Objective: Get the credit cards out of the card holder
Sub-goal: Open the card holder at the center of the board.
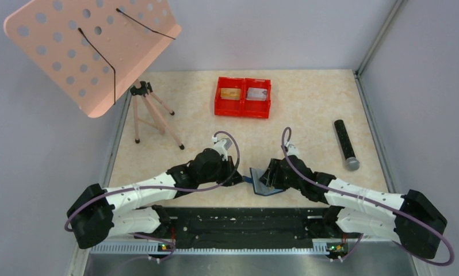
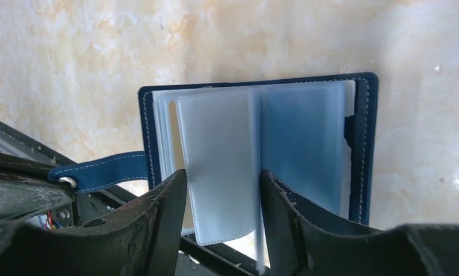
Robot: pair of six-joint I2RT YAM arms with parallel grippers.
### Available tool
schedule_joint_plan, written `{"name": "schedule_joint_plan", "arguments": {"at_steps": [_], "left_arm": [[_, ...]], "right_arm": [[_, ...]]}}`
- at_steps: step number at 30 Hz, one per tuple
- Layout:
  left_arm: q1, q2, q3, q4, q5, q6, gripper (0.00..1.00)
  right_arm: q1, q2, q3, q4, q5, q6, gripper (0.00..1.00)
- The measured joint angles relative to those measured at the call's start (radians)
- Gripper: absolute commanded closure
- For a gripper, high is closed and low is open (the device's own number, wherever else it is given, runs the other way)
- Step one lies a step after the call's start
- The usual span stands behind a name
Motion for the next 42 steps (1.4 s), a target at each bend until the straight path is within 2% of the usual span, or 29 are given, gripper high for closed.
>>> {"name": "schedule_joint_plan", "arguments": {"at_steps": [8,16,25,35,42], "left_arm": [[0.000,-0.006,0.000,-0.002,-0.004,0.000,1.00],[0.000,-0.006,0.000,-0.009,-0.016,0.000,1.00],[0.000,-0.006,-0.009,-0.015,-0.042,-0.001,0.96],[0.000,-0.006,-0.017,-0.030,-0.056,-0.004,0.95],[0.000,-0.005,-0.022,-0.037,-0.056,-0.004,0.97]], "right_arm": [[0.000,-0.048,-0.010,-0.058,0.035,0.000,0.47],[0.000,-0.075,-0.010,-0.087,0.047,0.000,0.50],[0.000,-0.081,-0.018,-0.071,0.038,-0.002,0.52],[0.000,-0.079,-0.019,-0.053,0.018,-0.003,0.53],[0.000,-0.077,-0.019,-0.040,0.001,-0.002,0.51]]}}
